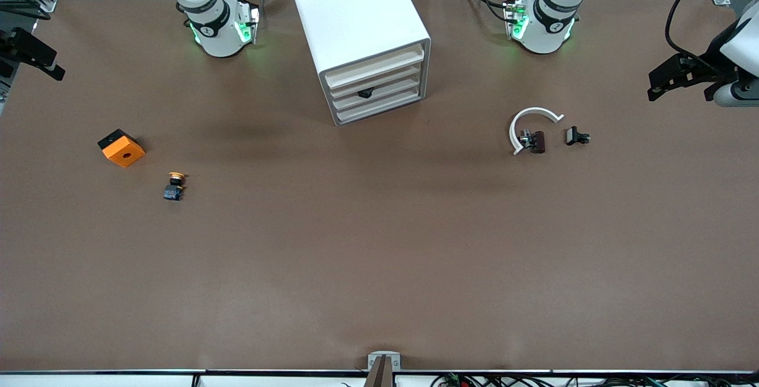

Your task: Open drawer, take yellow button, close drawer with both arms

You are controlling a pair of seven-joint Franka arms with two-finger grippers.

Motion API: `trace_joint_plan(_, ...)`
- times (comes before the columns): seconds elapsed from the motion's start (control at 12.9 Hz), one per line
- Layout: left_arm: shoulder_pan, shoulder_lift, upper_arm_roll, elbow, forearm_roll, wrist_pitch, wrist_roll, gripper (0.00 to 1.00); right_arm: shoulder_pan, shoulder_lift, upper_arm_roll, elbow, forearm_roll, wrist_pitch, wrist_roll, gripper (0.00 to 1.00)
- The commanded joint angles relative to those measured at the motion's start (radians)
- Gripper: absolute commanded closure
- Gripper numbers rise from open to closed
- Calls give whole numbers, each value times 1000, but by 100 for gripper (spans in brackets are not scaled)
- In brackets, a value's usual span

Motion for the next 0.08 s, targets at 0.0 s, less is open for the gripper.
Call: trace_joint_plan(0.0,4,6,-3,23,-9,-9,6,0,-2,10,-2,22,7,-17,4,0)
